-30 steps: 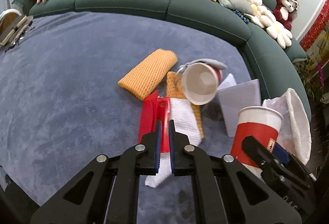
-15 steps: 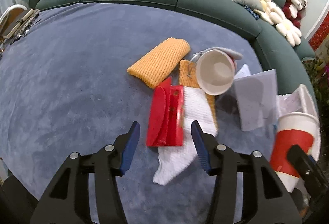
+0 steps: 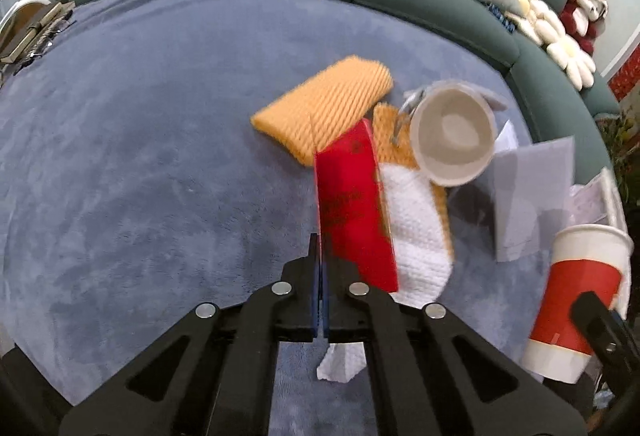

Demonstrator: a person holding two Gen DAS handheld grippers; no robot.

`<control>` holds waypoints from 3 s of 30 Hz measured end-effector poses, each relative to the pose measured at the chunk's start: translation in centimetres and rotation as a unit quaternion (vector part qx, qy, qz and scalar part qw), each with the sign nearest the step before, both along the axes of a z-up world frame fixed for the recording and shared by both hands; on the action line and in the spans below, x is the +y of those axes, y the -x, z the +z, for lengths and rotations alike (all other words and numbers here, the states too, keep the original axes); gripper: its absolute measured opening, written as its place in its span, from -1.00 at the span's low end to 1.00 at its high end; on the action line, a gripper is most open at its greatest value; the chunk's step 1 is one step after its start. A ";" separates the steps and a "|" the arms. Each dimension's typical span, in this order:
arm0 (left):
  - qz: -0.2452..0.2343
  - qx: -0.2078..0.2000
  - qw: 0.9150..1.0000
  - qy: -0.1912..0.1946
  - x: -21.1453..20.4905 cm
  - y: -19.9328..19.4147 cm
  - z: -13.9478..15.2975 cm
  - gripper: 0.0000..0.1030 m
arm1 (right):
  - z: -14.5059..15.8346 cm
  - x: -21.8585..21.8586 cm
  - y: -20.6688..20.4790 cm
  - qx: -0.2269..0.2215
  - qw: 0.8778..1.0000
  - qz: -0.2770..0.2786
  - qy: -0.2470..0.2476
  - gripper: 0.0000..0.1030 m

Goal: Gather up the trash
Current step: 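Grasp the red packet with the left gripper while the right gripper holds the cup, then carry the red packet and paper cup over the bin and open both grippers, then return to the pile and grasp the white cloth with the left gripper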

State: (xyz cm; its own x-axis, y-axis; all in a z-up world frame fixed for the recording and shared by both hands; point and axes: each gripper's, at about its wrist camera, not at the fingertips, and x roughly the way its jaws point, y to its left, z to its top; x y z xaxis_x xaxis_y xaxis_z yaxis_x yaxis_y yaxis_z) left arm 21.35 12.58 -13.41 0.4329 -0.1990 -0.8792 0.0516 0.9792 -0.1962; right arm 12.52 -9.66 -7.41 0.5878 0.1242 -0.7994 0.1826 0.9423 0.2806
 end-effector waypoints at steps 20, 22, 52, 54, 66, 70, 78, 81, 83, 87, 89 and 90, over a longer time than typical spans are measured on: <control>-0.122 -0.100 0.986 0.051 -12.9 4.8 11.5 -1.00 | 7.2 -6.7 5.2 -0.097 0.993 -0.069 0.020 0.23; -0.141 -0.105 0.983 0.054 -14.9 5.2 12.0 -1.00 | 7.6 -9.1 6.3 -0.103 0.990 -0.093 0.027 0.23; -0.254 -0.036 0.965 0.063 -32.6 5.6 7.1 -0.33 | 4.6 -25.9 11.8 -0.086 0.963 -0.252 0.028 0.24; -0.247 -0.040 0.966 0.060 -32.0 5.4 7.1 -0.30 | 4.6 -25.8 11.2 -0.086 0.964 -0.249 0.027 0.24; -0.202 -0.072 0.976 0.036 -27.7 5.4 8.1 0.24 | 5.0 -24.1 8.4 -0.092 0.969 -0.228 0.037 0.39; -0.178 -0.076 0.980 0.032 -25.8 5.2 8.0 0.35 | 5.4 -23.4 8.2 -0.097 0.969 -0.224 0.044 0.45; -0.135 -0.068 0.988 0.025 -20.9 4.8 7.3 0.35 | 6.0 -20.5 7.8 -0.096 0.975 -0.195 0.042 0.45; -0.117 -0.064 0.991 0.018 -18.8 4.7 6.9 0.36 | 5.7 -18.6 7.5 -0.089 0.980 -0.176 0.039 0.45; -0.106 -0.060 0.992 0.017 -17.5 4.5 6.7 0.40 | 5.5 -17.5 7.3 -0.086 0.981 -0.167 0.039 0.45; -0.079 -0.055 0.995 0.011 -14.6 4.3 6.1 0.42 | 5.2 -15.4 6.8 -0.080 0.985 -0.145 0.038 0.45; -0.068 -0.050 0.996 0.012 -13.1 4.1 5.7 0.42 | 5.1 -14.2 6.4 -0.076 0.987 -0.133 0.038 0.45; -0.064 -0.050 0.997 0.011 -12.7 4.1 5.6 0.43 | 5.0 -13.8 6.3 -0.075 0.988 -0.129 0.038 0.45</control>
